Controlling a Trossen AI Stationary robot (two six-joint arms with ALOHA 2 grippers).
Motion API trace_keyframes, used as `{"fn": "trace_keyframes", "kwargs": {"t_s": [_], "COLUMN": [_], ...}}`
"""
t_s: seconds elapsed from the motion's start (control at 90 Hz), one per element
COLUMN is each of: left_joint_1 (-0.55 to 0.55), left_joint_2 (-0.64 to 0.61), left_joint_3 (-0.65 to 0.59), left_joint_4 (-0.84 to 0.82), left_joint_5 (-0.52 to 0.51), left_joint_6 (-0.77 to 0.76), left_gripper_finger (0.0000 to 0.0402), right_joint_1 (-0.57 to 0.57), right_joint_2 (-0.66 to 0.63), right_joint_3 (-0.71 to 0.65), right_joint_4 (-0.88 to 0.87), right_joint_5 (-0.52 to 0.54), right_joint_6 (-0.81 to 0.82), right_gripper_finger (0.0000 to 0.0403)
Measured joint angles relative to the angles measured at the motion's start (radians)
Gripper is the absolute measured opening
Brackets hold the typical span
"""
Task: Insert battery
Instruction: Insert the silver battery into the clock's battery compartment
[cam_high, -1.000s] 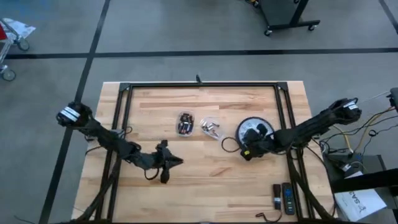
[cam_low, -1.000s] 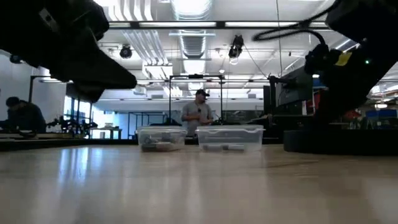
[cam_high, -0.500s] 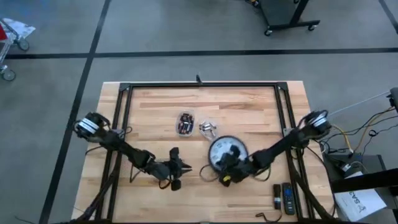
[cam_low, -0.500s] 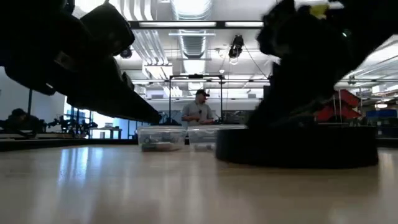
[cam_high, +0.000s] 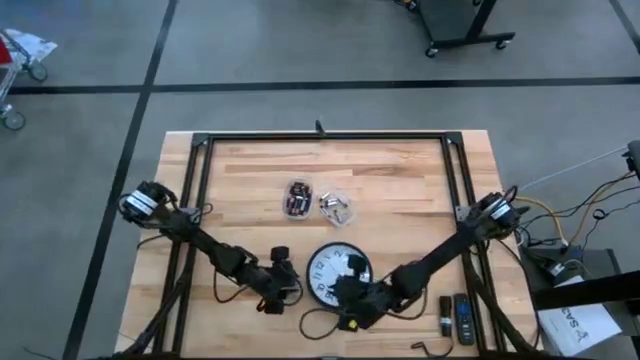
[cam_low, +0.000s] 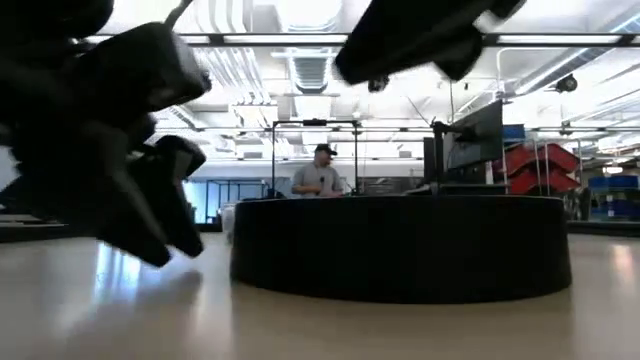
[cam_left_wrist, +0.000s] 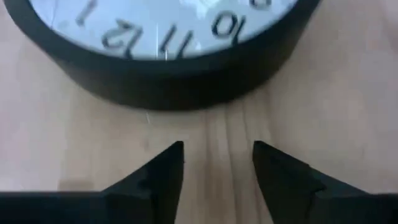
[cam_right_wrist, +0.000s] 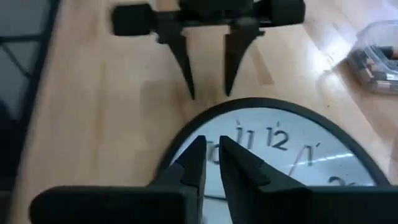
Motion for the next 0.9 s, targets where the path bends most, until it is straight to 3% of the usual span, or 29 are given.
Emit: {"fn": "trace_keyframes", "kwargs": {"t_s": [0.433, 0.7, 0.9], "left_joint_1": [-0.004, 0.030, 0.074], "left_joint_2": [-0.013, 0.007, 0.024], "left_joint_3": [-0.026, -0.067, -0.061], "left_joint_4": [0.017, 0.150, 0.167], "left_joint_5": [0.000, -0.005, 0.051], "left_joint_6": [0.014, 0.011, 0.040], "left_gripper_finger": [0.0256, 0.0267, 0.0265], "right_joint_1": [0.155, 0.188, 0.147], "right_joint_2": [-0.050, -0.024, -0.029], "right_joint_3": [-0.008, -0.118, -0.265], "right_joint_4": [-0.524, -0.498, -0.261], "right_joint_5": [-0.028, -0.027, -0.068], "right_joint_6": [0.542, 0.673, 0.591], "right_gripper_finger": [0.0213, 0.0265, 0.0272]}}
